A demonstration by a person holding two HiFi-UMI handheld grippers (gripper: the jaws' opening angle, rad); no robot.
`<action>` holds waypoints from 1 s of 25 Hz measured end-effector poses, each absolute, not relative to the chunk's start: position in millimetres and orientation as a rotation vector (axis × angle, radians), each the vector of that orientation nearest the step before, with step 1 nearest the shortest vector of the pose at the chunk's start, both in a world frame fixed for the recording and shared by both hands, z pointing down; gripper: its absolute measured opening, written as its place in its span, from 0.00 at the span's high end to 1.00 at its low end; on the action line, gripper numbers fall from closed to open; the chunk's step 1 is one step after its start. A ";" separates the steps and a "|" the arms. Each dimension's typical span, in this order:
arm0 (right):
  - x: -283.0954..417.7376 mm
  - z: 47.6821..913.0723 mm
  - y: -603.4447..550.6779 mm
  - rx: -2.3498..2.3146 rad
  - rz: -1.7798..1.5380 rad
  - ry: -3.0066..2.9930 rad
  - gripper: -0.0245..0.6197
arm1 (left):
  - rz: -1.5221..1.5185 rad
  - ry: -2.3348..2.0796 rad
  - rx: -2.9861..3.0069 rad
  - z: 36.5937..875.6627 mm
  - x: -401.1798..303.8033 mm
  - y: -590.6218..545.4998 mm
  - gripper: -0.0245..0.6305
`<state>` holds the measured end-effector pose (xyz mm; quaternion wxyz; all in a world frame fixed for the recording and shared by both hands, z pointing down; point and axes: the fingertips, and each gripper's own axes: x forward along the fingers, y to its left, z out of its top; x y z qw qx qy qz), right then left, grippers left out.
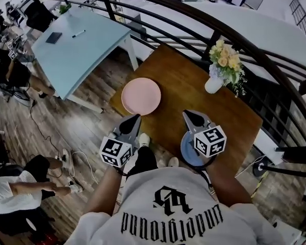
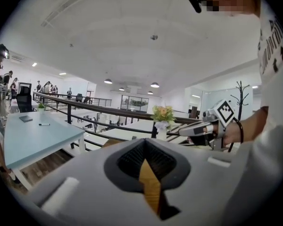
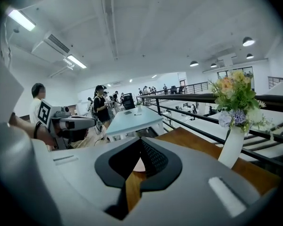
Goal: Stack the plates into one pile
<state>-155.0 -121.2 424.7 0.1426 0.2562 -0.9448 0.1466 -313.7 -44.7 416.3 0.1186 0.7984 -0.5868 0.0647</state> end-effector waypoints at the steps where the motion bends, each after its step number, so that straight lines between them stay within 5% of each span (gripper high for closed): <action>1: -162.3 430.1 -126.9 0.744 0.437 -2.718 0.96 | 0.206 -1.700 2.344 421.7 -319.5 -53.2 0.89; 25: -295.0 516.2 -247.3 0.960 0.725 -2.429 0.93 | 0.335 -1.309 2.338 496.6 -457.1 -203.8 0.89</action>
